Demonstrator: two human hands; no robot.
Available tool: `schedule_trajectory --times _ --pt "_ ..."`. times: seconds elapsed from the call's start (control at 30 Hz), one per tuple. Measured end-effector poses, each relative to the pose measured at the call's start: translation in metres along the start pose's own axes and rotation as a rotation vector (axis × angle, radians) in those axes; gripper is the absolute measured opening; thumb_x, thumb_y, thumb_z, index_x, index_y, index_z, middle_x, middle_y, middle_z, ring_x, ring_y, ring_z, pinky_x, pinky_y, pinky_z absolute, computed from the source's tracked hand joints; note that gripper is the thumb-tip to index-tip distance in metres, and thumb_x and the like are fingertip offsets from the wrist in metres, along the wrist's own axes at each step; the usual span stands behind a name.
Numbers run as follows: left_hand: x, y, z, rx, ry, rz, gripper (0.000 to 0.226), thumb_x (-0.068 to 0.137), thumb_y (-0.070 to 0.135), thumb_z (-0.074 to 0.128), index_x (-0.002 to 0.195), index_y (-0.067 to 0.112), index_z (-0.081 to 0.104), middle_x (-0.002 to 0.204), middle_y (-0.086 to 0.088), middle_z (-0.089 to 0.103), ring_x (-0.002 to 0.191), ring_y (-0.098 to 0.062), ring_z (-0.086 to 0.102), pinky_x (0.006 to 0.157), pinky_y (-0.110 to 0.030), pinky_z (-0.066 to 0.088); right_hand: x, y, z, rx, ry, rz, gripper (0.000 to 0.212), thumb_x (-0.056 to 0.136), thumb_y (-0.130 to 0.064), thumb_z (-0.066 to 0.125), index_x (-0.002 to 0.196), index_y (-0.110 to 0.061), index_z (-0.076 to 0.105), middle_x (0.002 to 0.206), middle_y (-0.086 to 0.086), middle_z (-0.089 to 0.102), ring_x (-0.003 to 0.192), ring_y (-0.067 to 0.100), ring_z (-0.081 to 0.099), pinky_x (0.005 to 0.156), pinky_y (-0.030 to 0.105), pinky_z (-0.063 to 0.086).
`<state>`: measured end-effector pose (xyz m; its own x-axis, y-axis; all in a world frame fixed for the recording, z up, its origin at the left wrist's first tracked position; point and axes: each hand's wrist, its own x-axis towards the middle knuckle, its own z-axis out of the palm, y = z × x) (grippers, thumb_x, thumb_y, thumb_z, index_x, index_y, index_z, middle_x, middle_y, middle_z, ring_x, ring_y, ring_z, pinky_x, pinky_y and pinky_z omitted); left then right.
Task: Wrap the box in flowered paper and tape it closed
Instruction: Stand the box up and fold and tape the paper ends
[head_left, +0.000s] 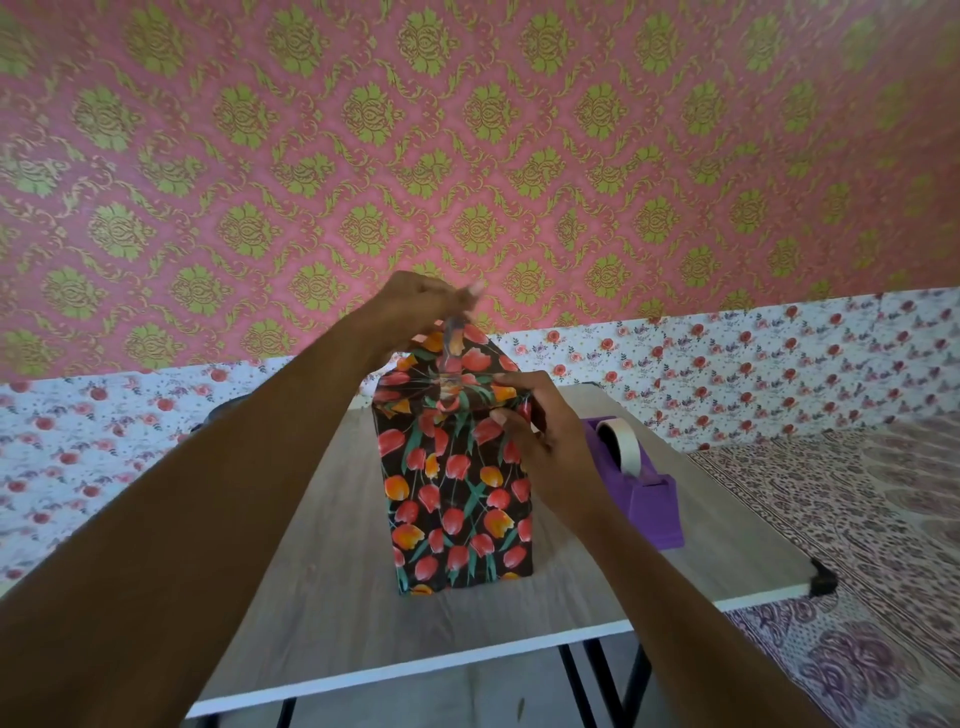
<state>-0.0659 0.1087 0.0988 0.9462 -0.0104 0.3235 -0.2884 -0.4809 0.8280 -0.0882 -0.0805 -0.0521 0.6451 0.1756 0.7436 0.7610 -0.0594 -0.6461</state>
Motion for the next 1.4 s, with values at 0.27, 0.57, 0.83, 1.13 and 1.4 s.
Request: schedule_trajectory --times 0.27,0.57,0.83,1.13,1.4 --pt "0.001 -0.012 0.013 0.256 0.163 0.107 0.011 0.081 0.008 0.082 0.089 0.004 0.076 0.077 -0.005 0.072 0.082 -0.026 0.072 0.08 -0.037 0.06 0.0 0.001 0.0 0.007 -0.016 0.007 0.024 0.104 -0.022 0.058 0.128 -0.019 0.057 0.109 -0.011 0.067 0.092 0.011 0.068 0.071 0.02 0.054" --pt "-0.039 0.004 0.008 0.353 -0.177 0.384 0.007 0.088 0.019 0.078 0.093 0.014 0.078 0.086 0.0 0.076 0.08 -0.013 0.072 0.072 -0.023 0.057 0.001 0.004 0.002 -0.075 -0.009 0.025 0.03 0.104 -0.037 0.055 0.131 -0.025 0.054 0.11 -0.026 0.064 0.103 0.001 0.065 0.081 0.021 0.054" --pt "-0.049 -0.026 0.006 0.524 -0.22 0.403 0.033 0.09 0.04 0.072 0.119 0.025 0.073 0.122 0.011 0.06 0.112 -0.005 0.058 0.099 -0.031 0.049 -0.003 0.001 0.005 -0.117 0.021 -0.049 0.031 0.105 -0.033 0.054 0.136 -0.026 0.049 0.119 -0.025 0.059 0.113 0.009 0.063 0.089 0.04 0.058" --pt "-0.049 -0.023 0.0 0.504 -0.311 0.359 0.033 0.094 0.04 0.065 0.124 0.027 0.069 0.128 0.011 0.058 0.119 -0.009 0.056 0.104 -0.042 0.049 0.004 -0.008 -0.003 -0.033 -0.05 0.03 0.031 0.104 -0.026 0.058 0.134 -0.025 0.053 0.125 -0.018 0.06 0.121 0.012 0.061 0.097 0.049 0.054" --pt "-0.048 -0.019 -0.004 0.425 -0.334 0.339 0.026 0.097 0.025 0.063 0.12 0.018 0.074 0.127 0.004 0.061 0.117 -0.012 0.058 0.102 -0.039 0.049 0.012 -0.022 -0.003 0.008 -0.047 0.134 0.037 0.106 -0.047 0.041 0.112 -0.014 0.059 0.071 -0.006 0.044 0.067 0.016 0.044 0.067 0.033 0.039"
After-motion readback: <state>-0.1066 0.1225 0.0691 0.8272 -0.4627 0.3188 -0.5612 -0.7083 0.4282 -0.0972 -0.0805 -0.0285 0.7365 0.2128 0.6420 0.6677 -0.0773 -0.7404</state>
